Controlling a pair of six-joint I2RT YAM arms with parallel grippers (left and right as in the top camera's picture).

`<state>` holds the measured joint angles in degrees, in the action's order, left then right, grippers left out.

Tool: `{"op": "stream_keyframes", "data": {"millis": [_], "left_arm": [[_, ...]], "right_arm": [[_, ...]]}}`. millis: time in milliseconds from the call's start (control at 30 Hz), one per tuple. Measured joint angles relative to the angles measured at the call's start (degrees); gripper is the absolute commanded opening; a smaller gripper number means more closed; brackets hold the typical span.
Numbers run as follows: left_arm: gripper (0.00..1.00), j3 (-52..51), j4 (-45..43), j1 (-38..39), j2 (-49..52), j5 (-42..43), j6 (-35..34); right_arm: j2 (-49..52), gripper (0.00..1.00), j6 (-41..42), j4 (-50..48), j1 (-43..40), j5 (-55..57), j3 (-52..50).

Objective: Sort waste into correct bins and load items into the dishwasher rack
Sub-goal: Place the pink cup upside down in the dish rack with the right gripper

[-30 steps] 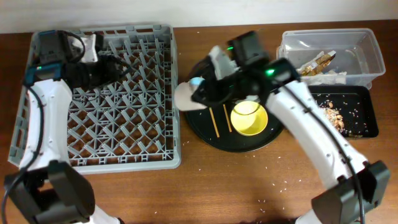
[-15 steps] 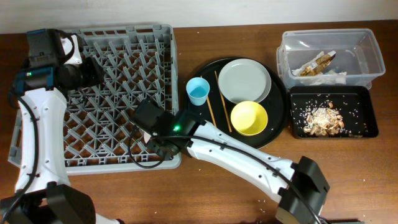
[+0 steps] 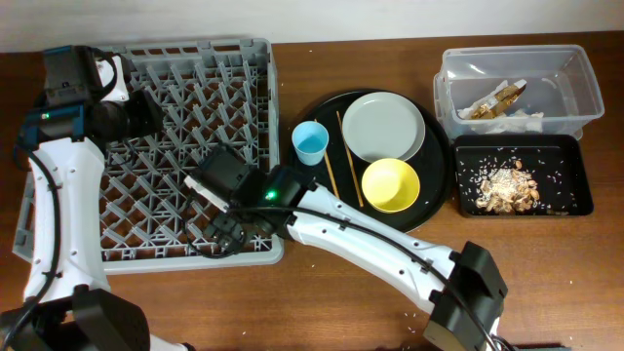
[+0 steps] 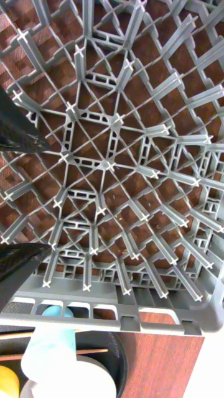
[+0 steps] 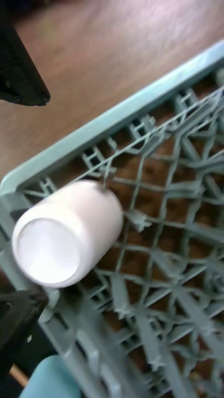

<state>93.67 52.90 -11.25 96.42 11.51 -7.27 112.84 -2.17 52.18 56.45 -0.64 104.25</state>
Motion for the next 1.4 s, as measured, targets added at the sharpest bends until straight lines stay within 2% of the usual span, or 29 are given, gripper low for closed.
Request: {"op": "stream_keyframes", "data": {"millis": [167, 200, 300, 333, 433, 467, 533, 567, 633, 733, 833, 1000, 1033, 1100, 1200, 1233, 1300, 1400], "left_arm": [[0.46, 0.00, 0.04, 0.02, 0.00, 0.00, 0.00], [0.46, 0.00, 0.04, 0.09, 0.00, 0.02, 0.00], [0.46, 0.00, -0.35, 2.78, 0.00, 0.24, 0.00], [0.46, -0.02, -1.57, 4.87, 0.00, 0.09, 0.02], [0.51, 1.36, -7.08, 19.10, 0.22, 0.28, 0.02], [0.51, 3.23, -6.45, 22.21, 0.63, -0.33, -0.07], [0.52, 10.73, -6.73, 27.45, 4.28, -2.14, 0.17], [0.52, 13.16, -6.86, 30.75, 6.45, -2.80, -0.02], [0.53, 13.49, -6.08, 32.61, 9.79, -4.94, -1.99], [0.53, 13.49, -5.44, 30.82, 11.04, -6.69, -3.78], [0.53, 13.51, -5.42, 27.98, 11.06, -7.50, -6.49], [0.53, 13.51, -3.65, 23.17, 11.06, -7.82, -7.80], [0.53, 13.51, -3.63, 23.23, 11.06, -7.91, -7.80], [0.53, 13.51, -3.48, 23.34, 11.06, -7.91, -7.80], [0.53, 13.51, -3.17, 23.34, 11.06, -7.91, -7.82], [0.54, 13.51, -3.15, 23.34, 11.06, -7.91, -7.85], [0.57, 13.51, -2.95, 23.34, 11.06, -7.91, -8.00], [0.58, 13.51, -2.60, 23.34, 11.06, -7.91, -8.22]], "right_arm": [[0.11, 0.95, 2.58, 8.85, -3.50, -2.40, 11.39], [0.11, 0.95, 5.05, 12.11, -6.93, -2.93, 14.25], [-0.07, 0.97, 12.96, 16.04, -25.33, -3.80, 17.14], [-0.07, 0.97, 14.27, 17.29, -30.42, -4.90, 17.16], [-0.09, 0.98, 16.13, 19.04, -42.66, -9.20, 17.16], [-0.09, 0.98, 15.78, 19.15, -44.41, -11.80, 17.16], [-0.15, 0.94, 15.65, 18.71, -45.51, -14.56, 17.16], [-0.15, 0.89, 15.85, 18.38, -45.46, -15.82, 17.16], [0.07, 0.73, 17.81, 16.39, -44.52, -16.92, 17.16], [4.17, 0.57, 20.59, 13.88, -42.05, -17.29, 17.42], [13.68, 0.47, 22.03, 10.93, -38.62, -17.27, 17.42], [19.54, 0.42, 24.26, 8.83, -36.13, -15.26, 17.42], [20.33, 0.39, 24.48, 8.68, -36.15, -15.04, 17.42], [21.16, 0.23, 24.63, 8.61, -36.13, -14.73, 17.42], [21.16, 0.07, 24.76, 8.68, -36.13, -14.45, 17.42], [21.16, 0.04, 24.81, 8.98, -36.13, -14.40, 17.42], [21.18, 0.08, 24.68, 9.68, -36.09, -14.43, 17.42], [21.18, 0.28, 24.20, 10.36, -35.71, -14.43, 17.42]]}}
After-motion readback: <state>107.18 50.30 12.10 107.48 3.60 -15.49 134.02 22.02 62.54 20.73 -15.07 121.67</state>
